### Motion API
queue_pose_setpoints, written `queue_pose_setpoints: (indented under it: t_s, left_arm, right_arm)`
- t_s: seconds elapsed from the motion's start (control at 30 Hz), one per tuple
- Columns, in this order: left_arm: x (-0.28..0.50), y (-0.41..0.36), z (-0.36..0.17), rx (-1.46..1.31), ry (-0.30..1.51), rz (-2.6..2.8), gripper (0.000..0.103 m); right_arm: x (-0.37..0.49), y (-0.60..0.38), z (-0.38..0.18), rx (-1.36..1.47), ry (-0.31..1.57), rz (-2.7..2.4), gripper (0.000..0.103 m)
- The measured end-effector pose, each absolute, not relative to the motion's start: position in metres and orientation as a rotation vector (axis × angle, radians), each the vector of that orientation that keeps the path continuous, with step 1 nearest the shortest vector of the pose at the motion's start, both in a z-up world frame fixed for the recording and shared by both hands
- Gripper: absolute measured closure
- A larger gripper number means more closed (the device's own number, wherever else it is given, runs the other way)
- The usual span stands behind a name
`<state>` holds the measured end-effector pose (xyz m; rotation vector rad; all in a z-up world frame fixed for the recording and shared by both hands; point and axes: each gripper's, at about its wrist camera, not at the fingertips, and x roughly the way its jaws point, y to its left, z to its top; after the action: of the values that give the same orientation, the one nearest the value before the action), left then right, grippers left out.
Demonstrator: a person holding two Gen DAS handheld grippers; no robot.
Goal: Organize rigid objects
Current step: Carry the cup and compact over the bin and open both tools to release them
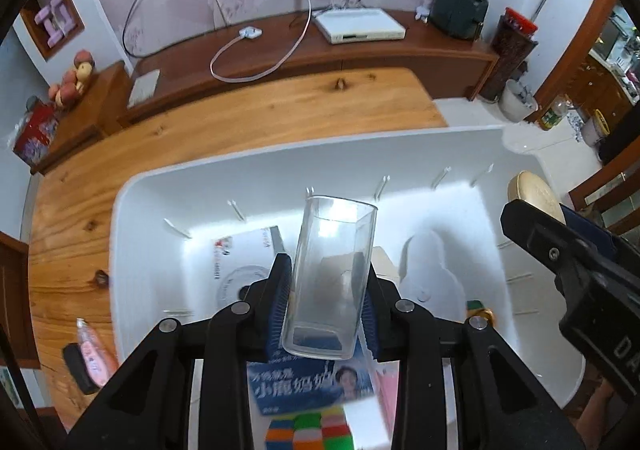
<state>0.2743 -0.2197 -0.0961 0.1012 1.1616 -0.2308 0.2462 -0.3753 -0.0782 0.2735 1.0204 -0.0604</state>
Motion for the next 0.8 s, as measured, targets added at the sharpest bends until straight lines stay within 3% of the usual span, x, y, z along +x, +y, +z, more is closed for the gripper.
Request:
queue_pose_setpoints:
  t_s: [0.3, 0.37, 0.43, 0.5, 0.63, 0.8]
  left_arm:
    - [0.271, -0.234, -0.123, 0.150, 1.220, -0.237, 0.067]
    - [0.269, -0.234, -0.124, 0.147, 1.234, -0.246, 0.059]
    - [0.266, -0.236, -0.122, 0.121, 1.252, -0.294, 0.037]
    - [0.259, -0.237, -0.117, 0.109, 1.250, -0.325, 0.028]
    - [0.243, -0.241, -0.105, 0.126, 1.230, -0.339, 0.019]
    - [0.219, -0.236, -0.088, 0.137, 1.208, -0.341, 0.019]
  right_arm:
    - [0.257, -0.379, -0.106, 0.282, 1.107, -0.054, 0.047]
    - [0.257, -0.380, -0.111, 0.297, 1.135, -0.041, 0.047]
    - [0.255, -0.381, -0.113, 0.315, 1.143, -0.021, 0.044]
    - [0.249, -0.380, -0.111, 0.320, 1.135, -0.011, 0.042]
    - [0.240, -0.375, -0.100, 0.288, 1.103, -0.011, 0.040]
    - [0.221, -0.372, -0.079, 0.293, 1.056, 0.014, 0.040]
